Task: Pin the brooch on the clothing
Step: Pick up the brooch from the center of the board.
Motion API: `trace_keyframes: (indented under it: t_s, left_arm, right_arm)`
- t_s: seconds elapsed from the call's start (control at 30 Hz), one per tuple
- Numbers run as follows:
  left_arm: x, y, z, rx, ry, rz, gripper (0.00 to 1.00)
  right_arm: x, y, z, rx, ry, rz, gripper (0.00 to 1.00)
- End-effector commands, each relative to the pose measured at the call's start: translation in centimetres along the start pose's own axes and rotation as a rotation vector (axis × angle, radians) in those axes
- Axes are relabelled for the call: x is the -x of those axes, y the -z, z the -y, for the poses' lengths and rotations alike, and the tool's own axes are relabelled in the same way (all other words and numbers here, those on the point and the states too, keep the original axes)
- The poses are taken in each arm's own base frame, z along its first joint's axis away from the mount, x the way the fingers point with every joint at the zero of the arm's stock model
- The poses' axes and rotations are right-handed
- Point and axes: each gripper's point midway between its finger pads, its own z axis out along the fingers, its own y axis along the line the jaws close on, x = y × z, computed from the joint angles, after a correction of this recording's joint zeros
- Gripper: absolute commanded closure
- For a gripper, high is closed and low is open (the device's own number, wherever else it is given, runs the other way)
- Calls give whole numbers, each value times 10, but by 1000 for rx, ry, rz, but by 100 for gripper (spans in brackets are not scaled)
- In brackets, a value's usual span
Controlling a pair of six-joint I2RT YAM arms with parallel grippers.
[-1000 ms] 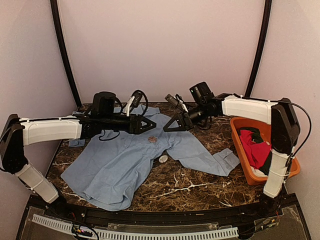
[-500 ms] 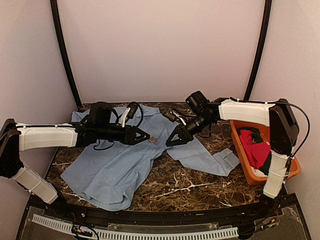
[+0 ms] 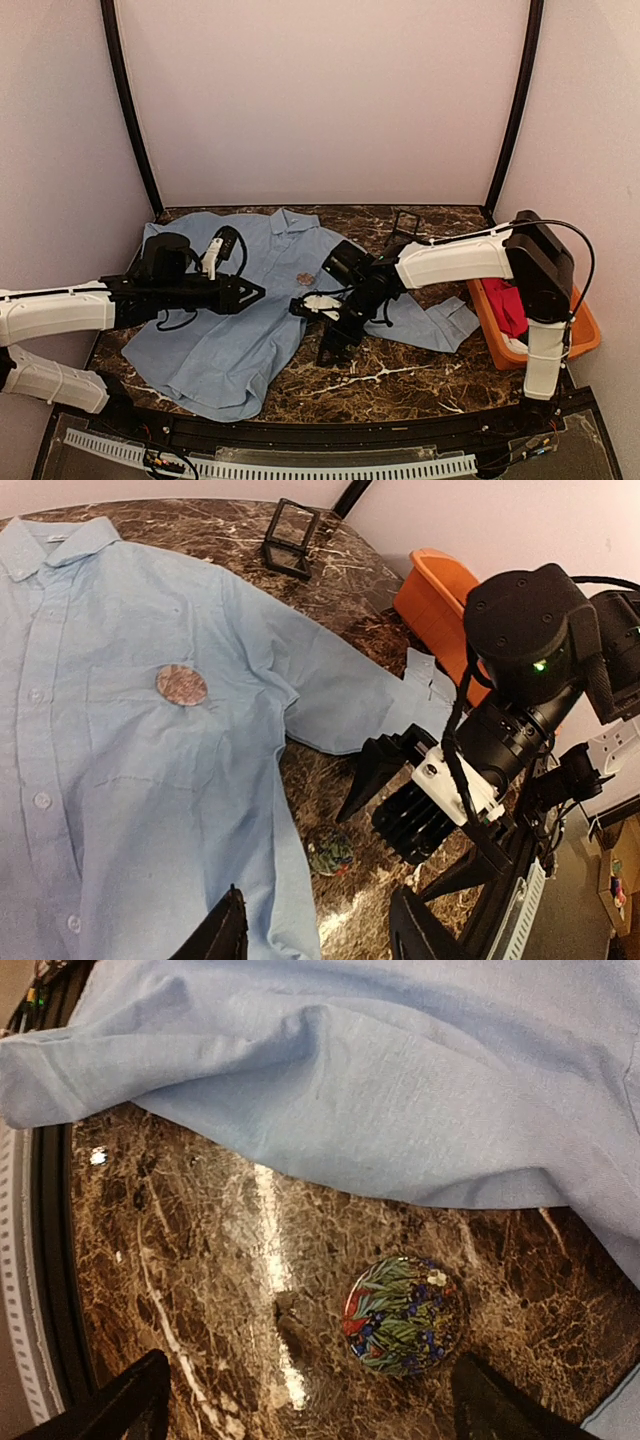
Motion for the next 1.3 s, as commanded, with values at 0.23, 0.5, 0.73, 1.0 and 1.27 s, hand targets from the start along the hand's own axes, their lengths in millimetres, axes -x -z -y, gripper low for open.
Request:
trace_keyframes:
  t_s: [0.23,0.5,0.73,1.0,1.27]
  left_arm:
    - [6,45,-9,112,5,113,51]
    - [4,53,-11,131,-3,123,50]
    - [5,53,-11,133,-16,125,50]
    - [3,56,-11,142,-20,118,50]
    - [6,55,-10,139,-20,124,50]
  right_arm:
    - [-1,-38,42,-323,32,-101,1]
    - [-9,-44,41,-372,51,-128,9]
    - [-25,-54,27,-382,106,-171,21]
    - [-37,-46,28,-431,85,-175,25]
    - [-43,-43,29,-410,63,-175,30]
